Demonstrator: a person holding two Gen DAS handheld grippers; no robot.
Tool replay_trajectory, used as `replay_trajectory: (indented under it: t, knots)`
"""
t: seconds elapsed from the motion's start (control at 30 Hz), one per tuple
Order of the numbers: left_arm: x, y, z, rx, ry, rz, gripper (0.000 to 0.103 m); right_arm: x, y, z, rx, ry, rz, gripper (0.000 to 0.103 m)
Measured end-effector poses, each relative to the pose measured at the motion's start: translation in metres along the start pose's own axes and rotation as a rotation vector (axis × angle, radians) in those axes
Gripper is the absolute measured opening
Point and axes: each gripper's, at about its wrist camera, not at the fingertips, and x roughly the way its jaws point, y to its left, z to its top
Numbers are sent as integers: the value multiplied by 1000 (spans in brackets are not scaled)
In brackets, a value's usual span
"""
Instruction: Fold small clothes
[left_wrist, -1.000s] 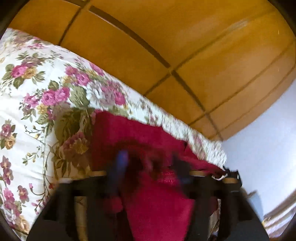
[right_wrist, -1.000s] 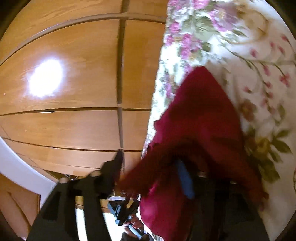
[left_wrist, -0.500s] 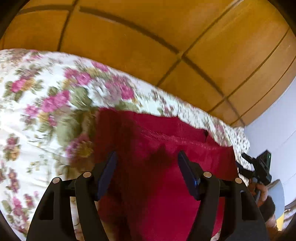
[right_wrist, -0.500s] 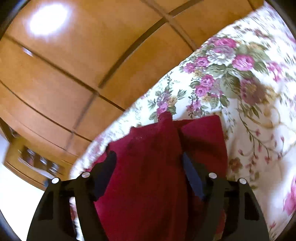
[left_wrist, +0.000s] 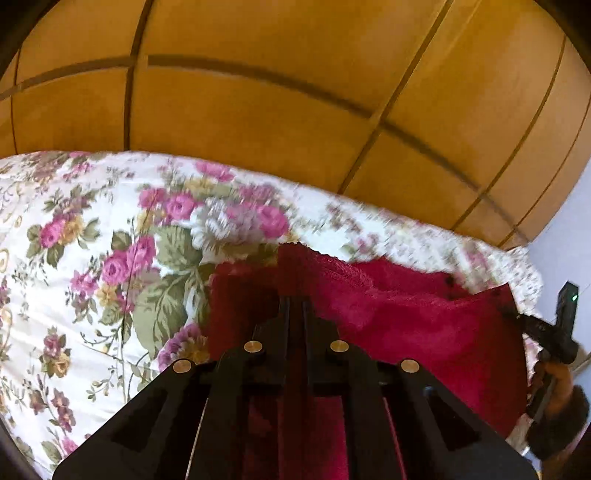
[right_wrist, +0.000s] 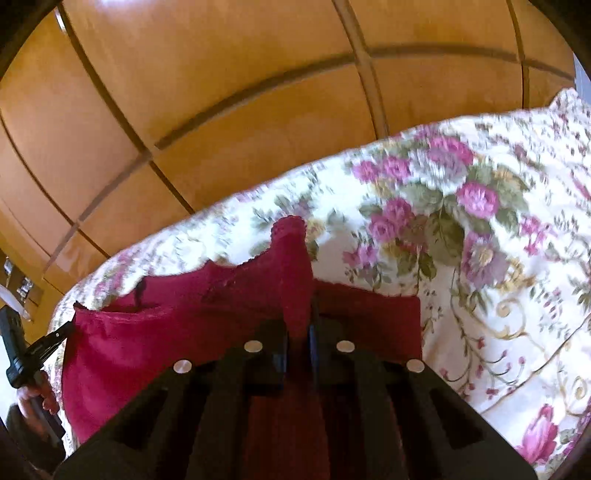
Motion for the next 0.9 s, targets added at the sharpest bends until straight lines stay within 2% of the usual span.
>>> replay_trajectory:
  t: [0.1,0.2,0.23,0.3,0.33,0.37,0.43,0.47,0.5,0.63,0.77,0.83,0.87,0.9]
  knots:
    - [15,7,-13,3,20,52,5,19,-6,-9,-4,23,-23,10]
    - [29,11,-26,13,24,77,5,25,-9,-10,-7,14,-11,11]
    - [29,9,-27,28,11,82,5,24,-10,-8,0,19,5,15]
    - [24,6,-27,42,-2,85,8,13,-16,-6,39,18,61,39]
    - [20,6,-27,41,-3,88,10,-5,-22,-8,77,-23,91,60]
    - [15,5,-28,38,-5,86,15,-23,-24,-12,90,-67,116,65]
    - [-8,5,-37,13,-38,59,36,-59,-28,-25,78,-113,167,63]
    - [-20,5,-44,1,-67,38,50,-76,-30,-35,61,-122,159,62]
    - [-30,4,-51,-10,-87,22,53,-89,-31,-43,49,-126,147,62]
    - [-64,3,-91,-63,-95,-73,53,-126,-41,-95,37,-85,137,53]
    - [-79,-5,-128,-60,-67,-131,53,-122,-34,-137,26,-12,154,53]
    - [-77,-11,-137,-48,-47,-135,53,-110,-29,-150,18,13,149,52]
    - [-75,-13,-139,-49,-35,-131,53,-104,-27,-152,30,19,161,46]
    - [-72,-14,-142,-54,-26,-129,47,-101,-27,-154,42,19,175,39]
